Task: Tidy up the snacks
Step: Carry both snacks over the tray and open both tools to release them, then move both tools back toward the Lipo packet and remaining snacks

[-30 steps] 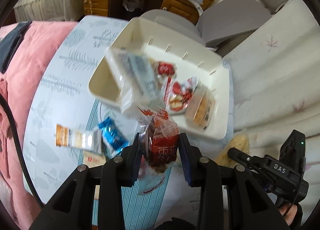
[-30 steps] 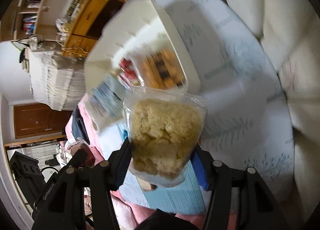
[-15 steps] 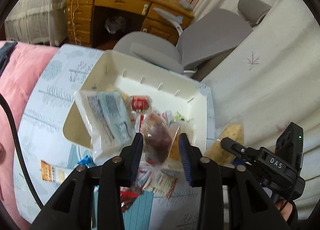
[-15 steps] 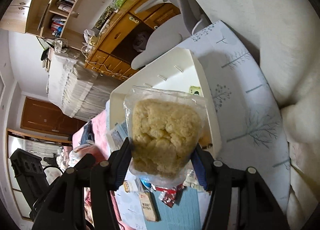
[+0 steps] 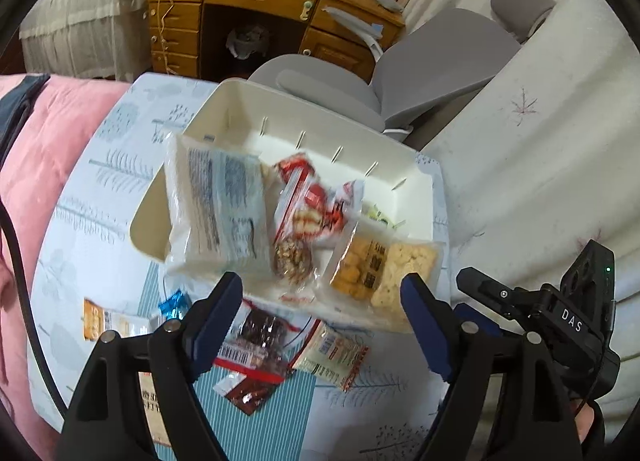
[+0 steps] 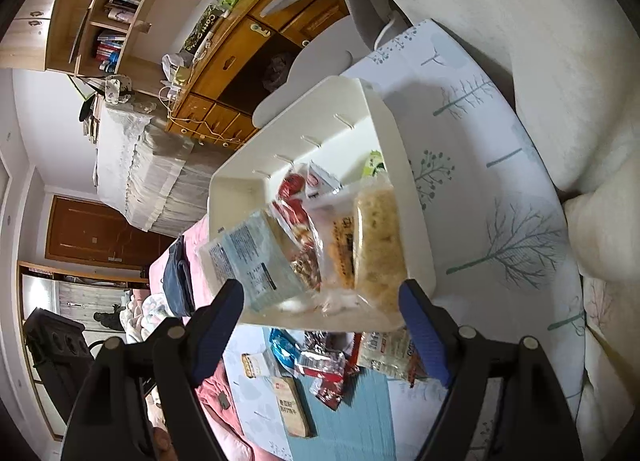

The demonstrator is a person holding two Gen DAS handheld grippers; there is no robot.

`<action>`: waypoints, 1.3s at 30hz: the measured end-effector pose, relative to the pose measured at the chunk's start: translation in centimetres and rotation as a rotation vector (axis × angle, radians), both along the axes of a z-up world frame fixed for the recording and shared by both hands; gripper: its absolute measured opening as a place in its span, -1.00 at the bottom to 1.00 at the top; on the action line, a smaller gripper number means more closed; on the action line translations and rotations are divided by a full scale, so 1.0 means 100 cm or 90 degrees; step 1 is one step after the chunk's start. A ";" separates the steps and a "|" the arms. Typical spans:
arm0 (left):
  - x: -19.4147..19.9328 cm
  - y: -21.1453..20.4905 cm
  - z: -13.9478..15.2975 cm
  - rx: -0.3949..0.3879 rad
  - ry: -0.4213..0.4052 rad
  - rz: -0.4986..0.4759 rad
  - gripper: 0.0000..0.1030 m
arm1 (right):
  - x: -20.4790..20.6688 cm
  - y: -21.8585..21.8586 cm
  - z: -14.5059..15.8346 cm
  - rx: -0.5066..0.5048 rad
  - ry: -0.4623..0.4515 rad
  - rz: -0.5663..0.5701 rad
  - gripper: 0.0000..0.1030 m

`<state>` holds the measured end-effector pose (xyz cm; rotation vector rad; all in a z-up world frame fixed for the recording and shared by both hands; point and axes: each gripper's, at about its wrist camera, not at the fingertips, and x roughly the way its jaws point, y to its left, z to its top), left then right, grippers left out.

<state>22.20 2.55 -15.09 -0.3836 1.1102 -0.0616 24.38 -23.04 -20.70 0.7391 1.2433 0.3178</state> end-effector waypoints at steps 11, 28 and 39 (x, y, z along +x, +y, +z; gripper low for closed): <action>-0.051 0.020 -0.035 -0.002 0.058 0.059 0.58 | -0.030 0.010 -0.024 -0.034 0.012 0.048 0.56; -0.139 0.072 -0.095 0.029 0.180 0.150 0.66 | -0.084 0.042 -0.063 -0.102 0.004 0.165 0.56; -0.175 0.091 -0.131 0.048 0.215 0.152 0.66 | -0.093 0.071 -0.071 -0.224 -0.130 0.290 0.56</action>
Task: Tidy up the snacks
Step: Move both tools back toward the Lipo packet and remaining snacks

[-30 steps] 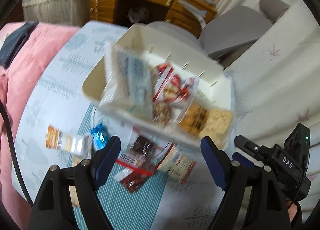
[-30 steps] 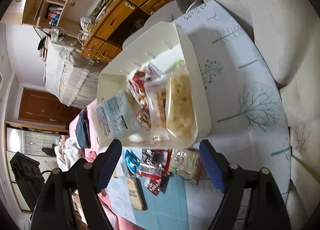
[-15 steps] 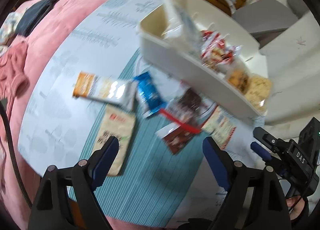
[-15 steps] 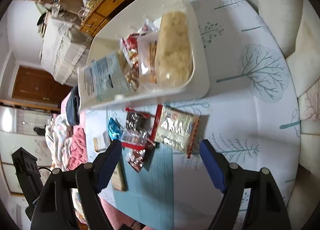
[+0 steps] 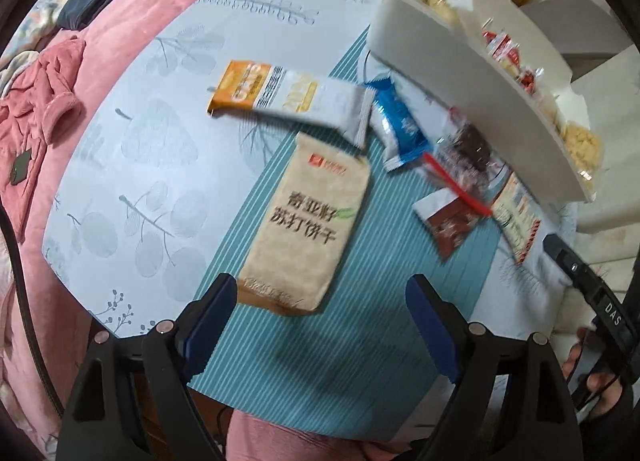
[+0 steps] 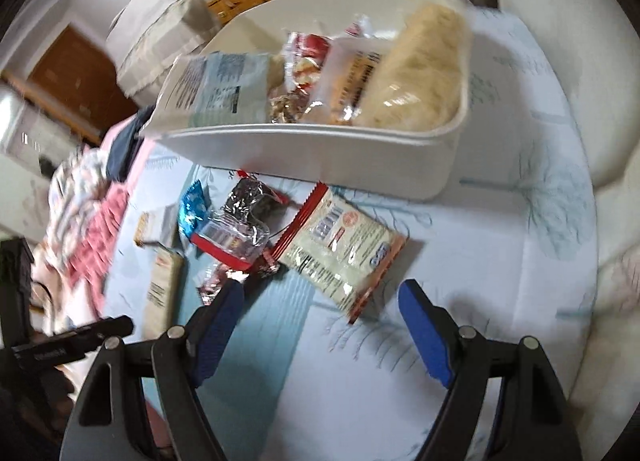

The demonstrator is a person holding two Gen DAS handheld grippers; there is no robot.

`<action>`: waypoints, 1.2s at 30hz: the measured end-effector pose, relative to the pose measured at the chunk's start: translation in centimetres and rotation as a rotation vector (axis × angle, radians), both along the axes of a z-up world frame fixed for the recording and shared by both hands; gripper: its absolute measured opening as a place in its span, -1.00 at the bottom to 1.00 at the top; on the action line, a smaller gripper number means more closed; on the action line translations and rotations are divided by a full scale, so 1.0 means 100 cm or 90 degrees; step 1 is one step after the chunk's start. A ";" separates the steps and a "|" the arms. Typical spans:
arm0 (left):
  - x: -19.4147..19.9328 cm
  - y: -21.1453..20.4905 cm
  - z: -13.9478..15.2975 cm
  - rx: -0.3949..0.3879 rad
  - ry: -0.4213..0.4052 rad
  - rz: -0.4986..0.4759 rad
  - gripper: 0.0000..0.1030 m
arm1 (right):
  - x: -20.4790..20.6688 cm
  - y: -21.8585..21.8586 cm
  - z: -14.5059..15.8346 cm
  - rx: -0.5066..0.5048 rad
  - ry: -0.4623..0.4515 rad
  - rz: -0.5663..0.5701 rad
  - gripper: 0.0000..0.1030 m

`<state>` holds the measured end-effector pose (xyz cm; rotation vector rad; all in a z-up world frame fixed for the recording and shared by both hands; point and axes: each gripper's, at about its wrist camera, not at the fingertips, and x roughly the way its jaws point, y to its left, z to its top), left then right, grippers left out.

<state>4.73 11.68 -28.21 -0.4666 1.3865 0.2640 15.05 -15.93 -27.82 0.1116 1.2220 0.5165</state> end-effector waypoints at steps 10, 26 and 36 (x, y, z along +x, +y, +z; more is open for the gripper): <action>0.004 0.004 -0.031 0.003 0.018 -0.001 0.66 | -0.003 0.018 -0.013 -0.113 -0.137 0.124 0.56; 0.047 0.009 -0.058 0.032 0.017 -0.024 0.66 | 0.007 0.047 -0.033 -0.157 -0.185 0.189 0.56; 0.072 0.006 -0.060 0.077 0.014 -0.043 0.59 | 0.009 0.057 -0.041 -0.162 -0.179 0.203 0.56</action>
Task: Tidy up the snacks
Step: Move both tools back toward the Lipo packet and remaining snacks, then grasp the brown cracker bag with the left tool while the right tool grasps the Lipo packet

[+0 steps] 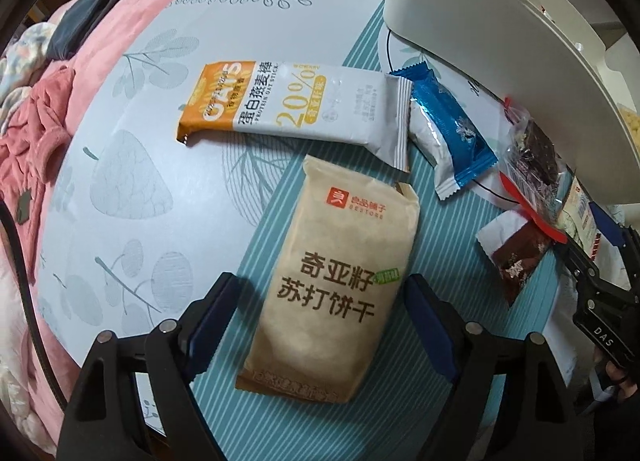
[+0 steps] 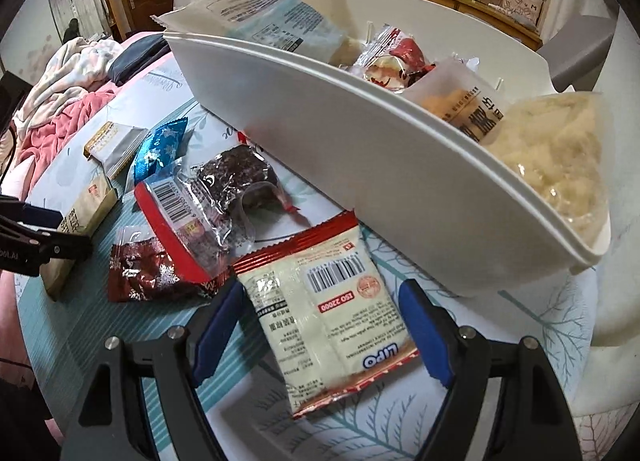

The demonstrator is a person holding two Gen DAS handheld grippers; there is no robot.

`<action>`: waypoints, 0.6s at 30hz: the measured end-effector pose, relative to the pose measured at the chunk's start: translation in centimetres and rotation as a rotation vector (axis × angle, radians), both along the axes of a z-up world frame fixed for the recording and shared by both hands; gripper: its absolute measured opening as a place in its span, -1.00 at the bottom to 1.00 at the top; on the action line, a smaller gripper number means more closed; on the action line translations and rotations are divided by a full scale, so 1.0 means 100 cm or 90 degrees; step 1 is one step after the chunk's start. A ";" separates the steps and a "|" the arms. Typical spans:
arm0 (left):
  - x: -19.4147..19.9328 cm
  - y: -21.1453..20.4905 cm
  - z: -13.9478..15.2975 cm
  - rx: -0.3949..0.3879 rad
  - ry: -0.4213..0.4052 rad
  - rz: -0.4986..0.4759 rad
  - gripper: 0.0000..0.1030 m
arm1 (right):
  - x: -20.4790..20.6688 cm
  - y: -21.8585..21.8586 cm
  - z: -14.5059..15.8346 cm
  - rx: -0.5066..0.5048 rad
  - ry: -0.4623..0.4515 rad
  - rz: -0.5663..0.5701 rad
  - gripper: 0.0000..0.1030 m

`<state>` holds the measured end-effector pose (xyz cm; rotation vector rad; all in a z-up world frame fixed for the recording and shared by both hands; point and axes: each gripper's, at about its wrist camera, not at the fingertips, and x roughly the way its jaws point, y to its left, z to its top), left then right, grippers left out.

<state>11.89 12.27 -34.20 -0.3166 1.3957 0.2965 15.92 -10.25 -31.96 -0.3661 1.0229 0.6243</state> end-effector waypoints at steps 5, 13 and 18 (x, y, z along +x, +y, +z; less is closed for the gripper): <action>0.006 -0.003 0.000 0.025 -0.011 -0.010 0.53 | -0.001 0.001 0.002 0.004 0.007 -0.006 0.39; 0.005 -0.014 0.012 0.036 -0.032 -0.021 0.07 | -0.006 0.001 0.006 -0.014 0.021 -0.009 0.09; 0.002 -0.013 0.015 0.029 -0.031 -0.026 0.05 | -0.012 0.000 0.007 -0.017 0.037 -0.029 -0.02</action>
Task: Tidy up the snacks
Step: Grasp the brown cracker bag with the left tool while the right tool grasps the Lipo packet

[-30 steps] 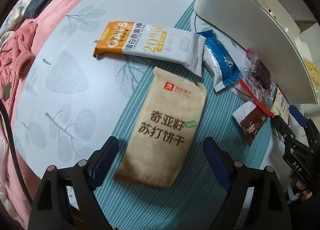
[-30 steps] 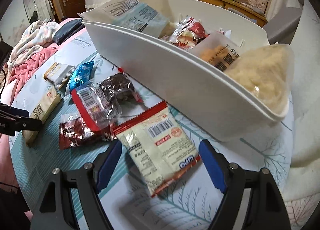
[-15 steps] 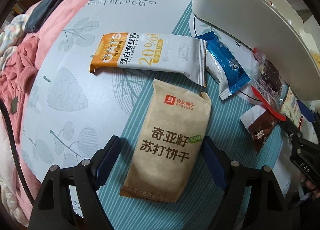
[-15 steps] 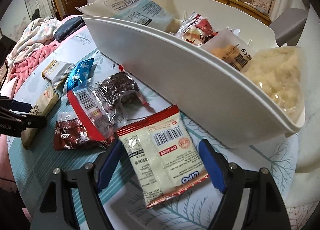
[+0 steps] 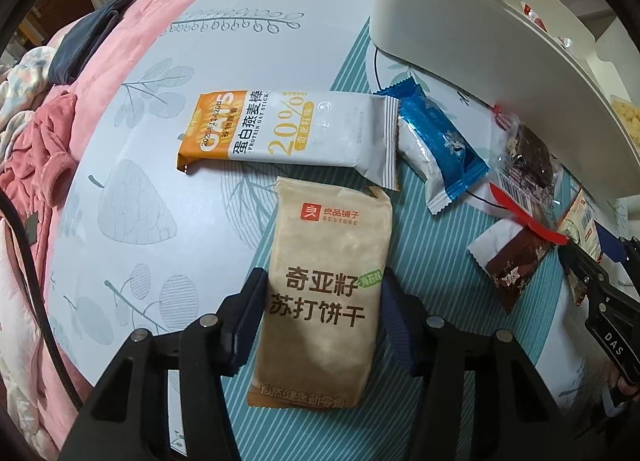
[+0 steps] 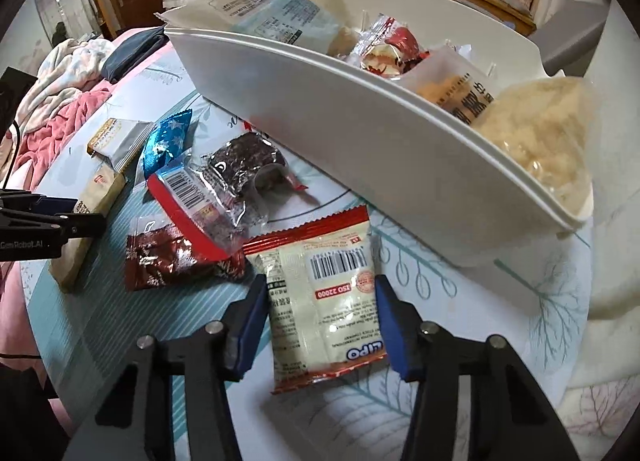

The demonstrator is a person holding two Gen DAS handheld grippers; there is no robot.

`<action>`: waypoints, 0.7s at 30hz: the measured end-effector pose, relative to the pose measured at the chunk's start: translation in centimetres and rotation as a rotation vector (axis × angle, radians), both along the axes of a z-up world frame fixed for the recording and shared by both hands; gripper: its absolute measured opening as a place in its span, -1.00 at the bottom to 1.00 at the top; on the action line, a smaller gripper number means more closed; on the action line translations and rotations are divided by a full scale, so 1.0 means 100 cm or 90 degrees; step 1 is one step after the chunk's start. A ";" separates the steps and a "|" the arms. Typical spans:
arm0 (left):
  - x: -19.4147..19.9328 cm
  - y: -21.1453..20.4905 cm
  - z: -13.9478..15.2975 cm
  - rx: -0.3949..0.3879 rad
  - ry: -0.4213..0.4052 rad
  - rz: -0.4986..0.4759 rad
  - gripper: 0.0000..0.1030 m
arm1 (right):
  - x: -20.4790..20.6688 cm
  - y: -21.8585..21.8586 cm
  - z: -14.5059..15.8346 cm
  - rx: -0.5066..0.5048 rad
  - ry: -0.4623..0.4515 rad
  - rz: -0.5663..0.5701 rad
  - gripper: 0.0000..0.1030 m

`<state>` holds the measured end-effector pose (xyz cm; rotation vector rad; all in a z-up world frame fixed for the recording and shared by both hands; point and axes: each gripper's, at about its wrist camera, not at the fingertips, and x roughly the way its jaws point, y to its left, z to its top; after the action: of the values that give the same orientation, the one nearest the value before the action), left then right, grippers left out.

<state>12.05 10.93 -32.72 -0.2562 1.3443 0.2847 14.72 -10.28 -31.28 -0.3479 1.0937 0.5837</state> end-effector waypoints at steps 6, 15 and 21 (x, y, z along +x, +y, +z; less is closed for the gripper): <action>-0.002 0.013 0.005 -0.028 -0.003 -0.020 0.05 | -0.008 -0.005 0.002 -0.002 0.040 -0.052 -0.05; 0.004 0.055 0.055 -0.057 -0.054 -0.038 0.05 | -0.026 -0.006 0.021 0.083 0.115 -0.151 -0.05; 0.015 0.076 0.101 -0.073 -0.090 -0.064 0.05 | -0.033 0.013 0.048 0.130 0.116 -0.168 -0.05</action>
<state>13.59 18.53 -22.67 -0.2984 1.2301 0.1033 11.38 -9.01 -26.43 0.0299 1.2201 0.4919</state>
